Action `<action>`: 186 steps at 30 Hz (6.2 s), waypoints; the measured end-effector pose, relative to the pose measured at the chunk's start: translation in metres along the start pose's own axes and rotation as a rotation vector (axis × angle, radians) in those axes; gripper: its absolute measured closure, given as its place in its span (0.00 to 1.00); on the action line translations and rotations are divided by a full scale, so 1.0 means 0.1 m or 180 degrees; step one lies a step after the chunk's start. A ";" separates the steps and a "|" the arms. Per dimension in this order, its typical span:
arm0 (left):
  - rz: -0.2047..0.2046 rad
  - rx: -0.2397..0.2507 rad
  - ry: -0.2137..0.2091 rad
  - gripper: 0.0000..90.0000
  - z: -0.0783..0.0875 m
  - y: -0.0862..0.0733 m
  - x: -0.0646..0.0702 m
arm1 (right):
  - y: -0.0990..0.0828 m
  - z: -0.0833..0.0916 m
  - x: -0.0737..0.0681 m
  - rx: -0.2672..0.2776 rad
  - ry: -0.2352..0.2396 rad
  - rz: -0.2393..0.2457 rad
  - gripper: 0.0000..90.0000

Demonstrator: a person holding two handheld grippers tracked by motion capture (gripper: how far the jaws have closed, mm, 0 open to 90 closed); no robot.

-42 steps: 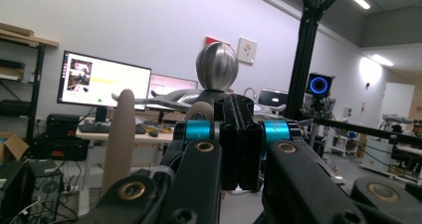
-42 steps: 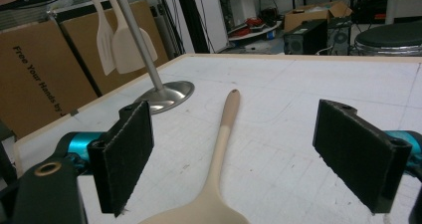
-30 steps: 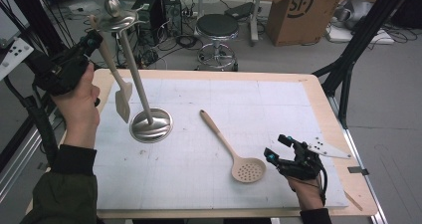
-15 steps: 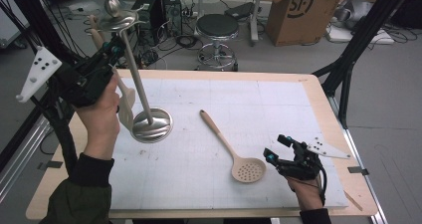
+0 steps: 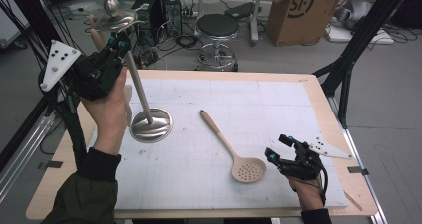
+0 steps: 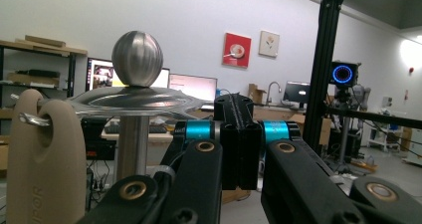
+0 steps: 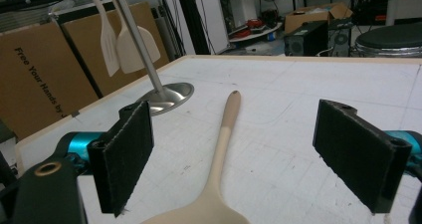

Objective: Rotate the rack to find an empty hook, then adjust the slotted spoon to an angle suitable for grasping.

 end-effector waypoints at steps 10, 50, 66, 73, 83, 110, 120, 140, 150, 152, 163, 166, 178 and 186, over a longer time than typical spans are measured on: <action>0.0028 0.0059 0.0018 1.00 0.06 0.02 -0.02 | 0.00 -0.01 -0.01 -0.0008 0.0002 0.0009 0.17; 0.0341 0.0163 0.0155 1.00 0.22 0.07 -0.72 | -0.02 -0.02 -0.03 -0.0032 0.0014 0.0031 0.17; 0.0504 0.0174 -0.0090 0.90 0.23 0.07 -0.75 | -0.03 -0.04 -0.04 -0.0046 0.0008 0.0032 0.17; 0.0484 0.0176 -0.0258 0.63 0.25 0.06 -0.69 | -0.03 -0.05 -0.04 -0.0060 0.0017 0.0036 0.17; 0.0381 0.0067 -0.0409 0.45 0.36 0.01 -0.56 | -0.07 -0.08 -0.04 -0.0107 0.0011 0.0055 0.17; 0.0293 -0.0209 -0.0630 0.42 0.66 -0.39 -0.34 | -0.10 -0.05 -0.03 -0.0115 -0.0045 0.0041 0.17; 0.0376 -0.0281 -0.0616 0.41 0.82 -0.64 -0.37 | -0.12 -0.04 -0.04 -0.0137 -0.0059 0.0059 0.17; 0.0578 -0.0499 -0.0547 0.40 1.12 -1.19 -0.44 | -0.14 -0.02 -0.04 -0.0165 -0.0078 0.0065 0.17; 0.0651 -0.0687 -0.0630 0.38 1.20 -1.47 -0.40 | -0.15 -0.03 -0.05 -0.0177 -0.0074 0.0065 0.17; 0.0673 -0.0685 -0.0660 0.38 1.21 -1.50 -0.39 | -0.15 -0.03 -0.05 -0.0175 -0.0068 0.0069 0.17; 0.0716 -0.0786 -0.0568 0.33 1.32 -1.72 -0.43 | -0.13 -0.03 -0.06 -0.0150 -0.0052 0.0044 0.17; 0.0704 -0.0816 -0.0537 0.33 1.36 -1.77 -0.43 | -0.11 -0.03 -0.07 -0.0128 -0.0031 0.0029 0.17; 0.0587 -0.1104 -0.0474 0.32 1.43 -2.00 -0.45 | -0.05 -0.15 -0.14 -0.0135 0.0067 0.0039 0.17; 0.0631 -0.1155 -0.0442 0.32 1.50 -2.10 -0.46 | -0.03 -0.33 -0.18 -0.0275 0.0143 0.0075 0.18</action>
Point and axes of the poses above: each handheld gripper's, and its own axes: z roughly backward along the jaws, y roughly out of its top, x roughly to its right, the point moved 7 cm from there along -z, roughly forward along the jaws, and after that the axes turned 1 degree about z, right-handed, at the moved point
